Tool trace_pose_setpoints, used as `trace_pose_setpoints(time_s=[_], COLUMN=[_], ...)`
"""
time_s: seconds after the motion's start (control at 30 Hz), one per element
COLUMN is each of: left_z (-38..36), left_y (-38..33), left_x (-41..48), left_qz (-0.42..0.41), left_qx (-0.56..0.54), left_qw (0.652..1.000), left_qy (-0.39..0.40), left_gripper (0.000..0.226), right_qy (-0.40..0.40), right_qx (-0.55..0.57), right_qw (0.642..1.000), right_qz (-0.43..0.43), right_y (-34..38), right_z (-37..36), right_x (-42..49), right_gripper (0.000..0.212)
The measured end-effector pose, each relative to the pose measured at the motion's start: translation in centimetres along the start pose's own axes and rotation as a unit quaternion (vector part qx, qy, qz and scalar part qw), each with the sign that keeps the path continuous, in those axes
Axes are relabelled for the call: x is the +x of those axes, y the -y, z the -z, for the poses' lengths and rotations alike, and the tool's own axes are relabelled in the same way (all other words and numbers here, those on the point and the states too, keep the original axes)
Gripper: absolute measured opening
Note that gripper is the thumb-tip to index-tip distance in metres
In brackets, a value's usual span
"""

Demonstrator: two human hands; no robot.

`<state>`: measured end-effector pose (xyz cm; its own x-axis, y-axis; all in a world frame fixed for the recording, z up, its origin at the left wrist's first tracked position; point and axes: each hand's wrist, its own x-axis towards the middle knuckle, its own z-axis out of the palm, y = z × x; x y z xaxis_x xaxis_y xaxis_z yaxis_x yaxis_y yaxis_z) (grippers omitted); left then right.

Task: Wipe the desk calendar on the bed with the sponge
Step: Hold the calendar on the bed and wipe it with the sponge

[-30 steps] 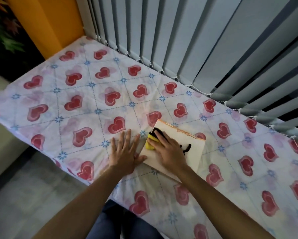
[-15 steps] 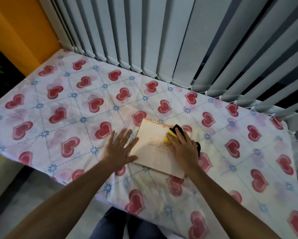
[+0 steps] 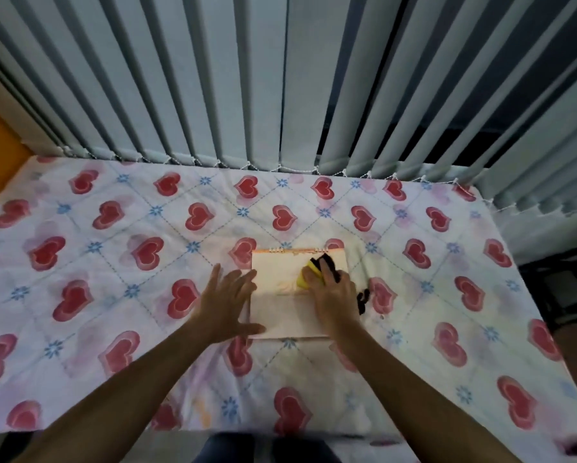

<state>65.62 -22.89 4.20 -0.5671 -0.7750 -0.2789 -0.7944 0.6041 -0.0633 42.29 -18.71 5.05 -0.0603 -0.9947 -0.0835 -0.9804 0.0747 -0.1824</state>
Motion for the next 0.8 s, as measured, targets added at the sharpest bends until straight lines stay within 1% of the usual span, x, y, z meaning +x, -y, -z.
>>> trace_pose_setpoints(time_s=[0.07,0.1,0.17,0.27,0.33,0.37,0.4,0.47,0.53,0.6,0.67,0.73,0.8], left_z=[0.0,0.2,0.5,0.3,-0.1,-0.3,-0.5,-0.8,-1.1,-1.3,-1.2,-0.9,-0.8], left_y=[1.4,2.0,3.0,3.4,3.7,3.8,4.0,4.3,4.3,4.2,4.2,4.3,4.3], left_x=[0.2,0.3,0.7,1.7,2.2,2.5,2.7,3.0,3.1,3.1,3.0,3.0,2.9], left_qz=[-0.04,-0.064,-0.101,-0.124,-0.134,-0.14,-0.146,-0.152,-0.15,-0.145,-0.143,-0.147,-0.151], left_qx=[-0.023,-0.031,-0.037,-0.031,-0.019,-0.011,-0.011,-0.024,-0.038,-0.048,-0.046,-0.042,-0.044], left_qw=[0.999,0.997,0.994,0.991,0.99,0.99,0.989,0.988,0.988,0.988,0.988,0.988,0.987], left_qy=[-0.012,-0.016,-0.026,-0.046,-0.037,-0.028,-0.017,-0.006,-0.011,-0.016,-0.018,-0.022,-0.025], left_gripper=[0.096,0.096,0.097,0.101,0.108,0.111,0.113,0.113,0.107,0.102,0.102,0.106,0.109], right_qy=[0.002,0.014,0.037,0.017,0.01,0.006,0.0,-0.005,0.015,0.025,0.015,-0.013,-0.014], right_qx=[0.014,0.01,0.009,-0.061,-0.088,-0.093,-0.088,-0.045,0.008,0.042,0.044,-0.009,-0.037], right_qw=[0.999,0.998,0.999,0.997,0.988,0.985,0.985,0.99,0.993,0.993,0.995,0.996,0.988], right_qz=[0.051,0.055,0.014,-0.054,-0.124,-0.144,-0.151,-0.136,-0.118,-0.105,-0.093,-0.086,-0.148], right_y=[2.2,2.9,2.8,0.9,0.7,1.0,2.0,5.3,8.7,10.4,9.2,6.4,3.4], right_z=[-0.6,-0.9,-1.1,-0.4,0.2,0.3,0.2,-0.6,-1.9,-2.6,-2.2,-1.6,-0.6], right_x=[-0.9,-1.3,-2.5,-3.9,-4.5,-4.8,-5.1,-5.8,-6.7,-7.5,-8.0,-8.8,-9.6], right_gripper=[0.06,0.061,0.06,0.054,0.051,0.051,0.051,0.052,0.05,0.055,0.054,0.047,0.041])
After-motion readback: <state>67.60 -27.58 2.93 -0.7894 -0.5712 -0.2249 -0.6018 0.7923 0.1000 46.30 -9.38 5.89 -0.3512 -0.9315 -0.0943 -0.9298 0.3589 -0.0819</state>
